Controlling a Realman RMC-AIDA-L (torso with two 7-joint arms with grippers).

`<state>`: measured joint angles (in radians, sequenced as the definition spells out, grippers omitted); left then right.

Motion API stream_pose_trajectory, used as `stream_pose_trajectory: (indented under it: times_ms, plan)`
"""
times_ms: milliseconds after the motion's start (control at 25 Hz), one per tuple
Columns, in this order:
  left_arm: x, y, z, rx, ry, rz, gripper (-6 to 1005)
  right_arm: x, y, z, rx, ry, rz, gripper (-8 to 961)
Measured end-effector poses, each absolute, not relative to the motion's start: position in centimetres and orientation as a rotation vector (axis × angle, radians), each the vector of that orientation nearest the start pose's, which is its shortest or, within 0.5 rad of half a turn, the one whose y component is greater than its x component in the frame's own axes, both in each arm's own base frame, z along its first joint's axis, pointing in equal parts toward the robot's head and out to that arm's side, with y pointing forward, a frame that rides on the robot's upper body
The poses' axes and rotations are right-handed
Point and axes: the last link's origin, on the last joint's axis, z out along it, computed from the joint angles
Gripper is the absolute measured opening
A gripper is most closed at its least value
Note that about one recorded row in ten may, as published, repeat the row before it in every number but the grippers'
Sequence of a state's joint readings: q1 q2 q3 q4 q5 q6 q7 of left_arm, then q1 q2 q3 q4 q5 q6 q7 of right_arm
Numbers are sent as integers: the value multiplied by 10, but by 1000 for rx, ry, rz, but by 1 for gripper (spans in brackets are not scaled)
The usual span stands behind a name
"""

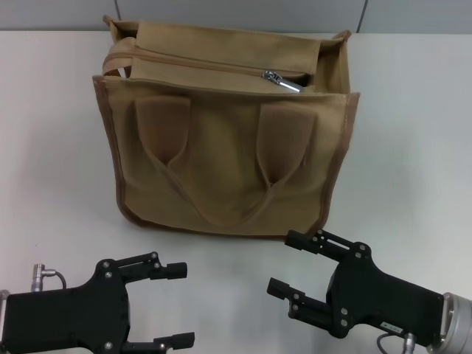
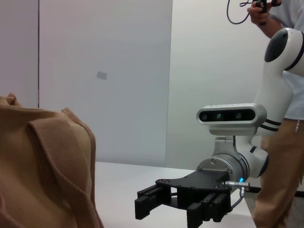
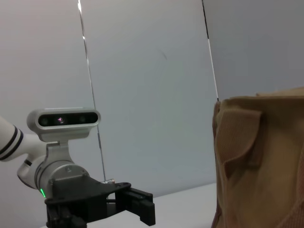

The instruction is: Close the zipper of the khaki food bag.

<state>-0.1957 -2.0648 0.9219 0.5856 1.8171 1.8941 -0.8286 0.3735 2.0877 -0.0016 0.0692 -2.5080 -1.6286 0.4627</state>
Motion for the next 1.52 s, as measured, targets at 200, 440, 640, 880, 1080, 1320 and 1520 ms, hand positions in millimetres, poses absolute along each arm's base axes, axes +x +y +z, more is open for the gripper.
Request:
stream_pose_trajectory:
  times_ms: [200,440,640,880,1080,1320,1520]
  plan:
    - [-300,191,-14,-2844,-171,-989,782,272,199,-95,-2577,347,1139,684]
    - [-300,191,-15,-2842,-173,-987,782,270,201,-97,-2584,344,1133,684]
    - [-299,193,-15,-2843,-167,-988,782,270,201,-97,-2582,345,1135,685]
    - [-299,193,-15,-2844,-164,-989,782,269,201,-97,-2577,348,1138,685]
    - [-299,194,-15,-2843,-164,-989,782,269,201,-98,-2581,347,1137,684]
    - [-299,196,-9,-2799,-165,-1010,782,269,201,-98,-2581,347,1137,684]
    - [-299,197,-8,-2790,-164,-1011,782,270,201,-98,-2582,347,1135,685]
